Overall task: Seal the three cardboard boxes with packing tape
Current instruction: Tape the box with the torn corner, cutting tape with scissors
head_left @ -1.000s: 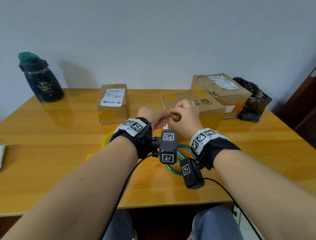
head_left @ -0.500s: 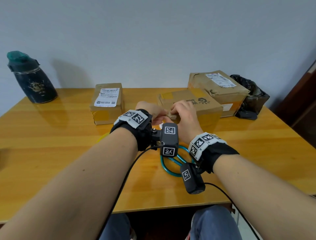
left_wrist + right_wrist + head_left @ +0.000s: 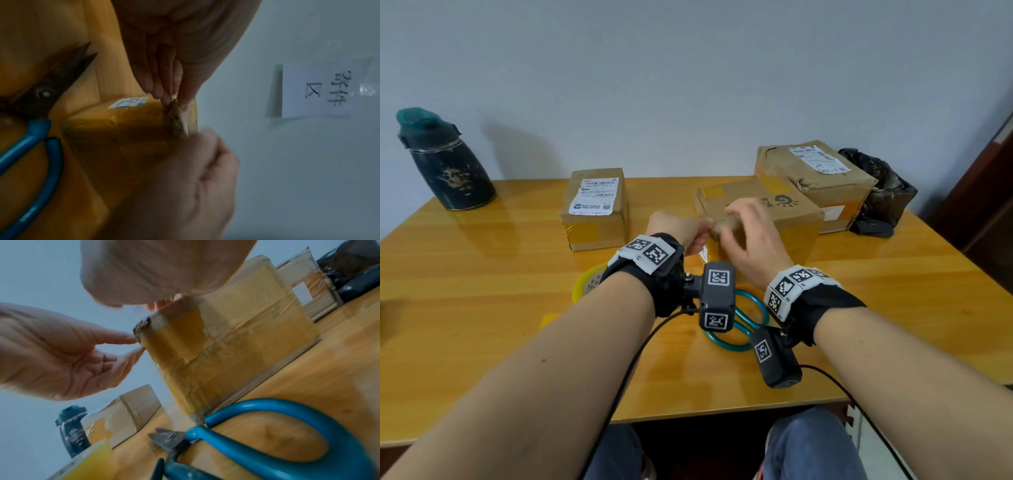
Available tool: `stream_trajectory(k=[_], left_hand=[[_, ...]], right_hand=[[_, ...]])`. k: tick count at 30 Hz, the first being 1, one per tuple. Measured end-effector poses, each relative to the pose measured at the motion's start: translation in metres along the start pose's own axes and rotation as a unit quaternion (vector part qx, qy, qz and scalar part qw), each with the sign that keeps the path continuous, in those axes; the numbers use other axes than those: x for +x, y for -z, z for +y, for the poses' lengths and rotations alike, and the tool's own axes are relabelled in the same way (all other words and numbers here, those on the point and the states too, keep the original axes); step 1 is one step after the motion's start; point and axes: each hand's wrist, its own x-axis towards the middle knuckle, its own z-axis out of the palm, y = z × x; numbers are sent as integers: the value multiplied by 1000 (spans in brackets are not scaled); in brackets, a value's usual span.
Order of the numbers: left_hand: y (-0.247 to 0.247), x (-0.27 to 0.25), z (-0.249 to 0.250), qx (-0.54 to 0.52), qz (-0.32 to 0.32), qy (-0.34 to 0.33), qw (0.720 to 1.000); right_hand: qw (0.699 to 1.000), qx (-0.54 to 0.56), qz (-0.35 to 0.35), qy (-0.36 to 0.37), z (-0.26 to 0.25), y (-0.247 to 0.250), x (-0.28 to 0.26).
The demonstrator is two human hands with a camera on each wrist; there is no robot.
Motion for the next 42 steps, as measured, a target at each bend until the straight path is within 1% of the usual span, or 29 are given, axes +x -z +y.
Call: stream_trajectory(k=[2,3,4,5,6,8,11,13,15,18,21,22,23,25,26,28,34,38,39,40,42], left_hand=[[-1,-1,-5,46,36,-62,996],[-3,-3,-7,79,55,-106,990],[-4,-6,-8,104,60,-150,981],[-6,-11,-8,123,47,-190,973],[-8,-15,-9,143,21,-219,965],[-11,-19,-11,173,-33,-244,954],[-10,-19,-14,187,-66,-252,947],[-10,-17,-15,206,-69,-251,943],[-10,-16,-16,203,-61,-252,944],[-9,-16,-18,186,-61,-250,948],[-6,-14,-21,201,-93,-248,943],[-6,-13,-21,193,-103,-241,946],[-6,-13,-21,177,-109,-230,951],[-8,-12,-22,145,-101,-217,960],[-9,-11,-22,134,-91,-217,963],[-10,-10,-24,126,-77,-231,962],[-9,-5,-22,166,-79,-256,949],[-8,-1,-29,178,-80,-258,946],[-7,-1,-29,187,-84,-258,944],[-7,0,-29,185,-89,-257,944],[-9,1,-30,146,-89,-247,954]], right_hand=[[999,-10,45,-27,6,8,-3],[997,-22,67,-39,9,11,-4],[995,-33,77,-44,12,13,-5],[995,-42,75,-42,12,15,-6],[996,-48,63,-33,12,15,-6],[998,-56,35,-8,11,13,-6],[997,-79,9,16,14,11,-7],[995,-97,-3,23,16,12,-6],[992,-118,-21,25,19,14,-6],[990,-136,-47,9,20,17,-6],[988,-146,-55,-23,18,19,-6],[988,-144,-50,-32,18,20,-6],[989,-140,-44,-29,17,21,-7],[988,-146,-53,10,18,21,-10],[986,-150,-65,28,19,21,-11],[985,-153,-76,40,23,20,-11],[983,-174,-63,2,27,23,-9],[981,-179,-46,-66,26,27,-8],[982,-174,-39,-65,25,27,-8],[984,-170,-42,-45,24,27,-10],[981,-180,-73,13,23,24,-14]])
